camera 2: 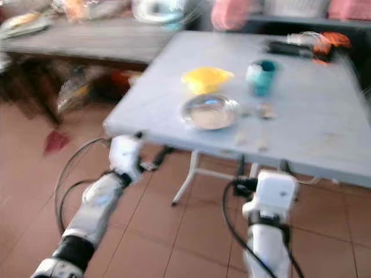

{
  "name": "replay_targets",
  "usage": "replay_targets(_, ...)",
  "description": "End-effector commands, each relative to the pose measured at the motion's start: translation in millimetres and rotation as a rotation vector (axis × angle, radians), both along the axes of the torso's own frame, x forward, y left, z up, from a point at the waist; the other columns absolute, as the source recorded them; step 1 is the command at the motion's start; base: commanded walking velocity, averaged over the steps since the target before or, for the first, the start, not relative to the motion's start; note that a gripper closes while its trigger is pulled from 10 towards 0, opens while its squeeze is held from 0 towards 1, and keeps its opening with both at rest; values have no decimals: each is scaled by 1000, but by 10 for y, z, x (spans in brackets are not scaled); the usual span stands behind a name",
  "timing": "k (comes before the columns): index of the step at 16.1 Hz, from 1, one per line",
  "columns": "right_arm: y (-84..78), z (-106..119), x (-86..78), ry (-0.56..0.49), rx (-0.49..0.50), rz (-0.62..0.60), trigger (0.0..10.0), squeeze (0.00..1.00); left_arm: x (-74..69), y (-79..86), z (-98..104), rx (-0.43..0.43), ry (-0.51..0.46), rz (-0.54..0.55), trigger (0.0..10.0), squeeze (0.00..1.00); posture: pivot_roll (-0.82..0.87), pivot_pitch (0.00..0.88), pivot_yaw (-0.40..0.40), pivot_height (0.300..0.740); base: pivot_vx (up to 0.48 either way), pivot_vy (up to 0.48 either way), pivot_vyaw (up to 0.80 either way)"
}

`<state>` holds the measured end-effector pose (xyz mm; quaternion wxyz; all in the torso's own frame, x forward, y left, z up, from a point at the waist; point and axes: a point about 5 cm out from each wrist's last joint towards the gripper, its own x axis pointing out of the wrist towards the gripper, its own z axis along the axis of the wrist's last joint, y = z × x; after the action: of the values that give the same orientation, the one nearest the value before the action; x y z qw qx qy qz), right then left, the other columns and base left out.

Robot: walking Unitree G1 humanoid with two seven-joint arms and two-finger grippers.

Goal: Setting the table

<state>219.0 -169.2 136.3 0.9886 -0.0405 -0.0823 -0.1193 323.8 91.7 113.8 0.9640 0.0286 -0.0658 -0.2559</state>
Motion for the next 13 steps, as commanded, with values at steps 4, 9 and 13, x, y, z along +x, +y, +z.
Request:
replay_targets(4, -94, -6, -22, 20, -34, -23, 10000, 0, -25, -183, 40, -8, -12, -51, 10000, 0, -35, 108, 47, 714, 422, 0, 0)
replay_targets(9, -93, 0, -9, 20, -39, -17, 10000, 0, -26, -179, 31, -8, -6, -42, 10000, 0, -32, 106, 43, 714, 422, 0, 0)
replay_targets(13, -72, 50, -9, 9, -43, -3, 10000, 0, 16, -71, 58, 16, -22, 66, 10000, 0, -35, 106, 31, 714, 0, 0, 0)
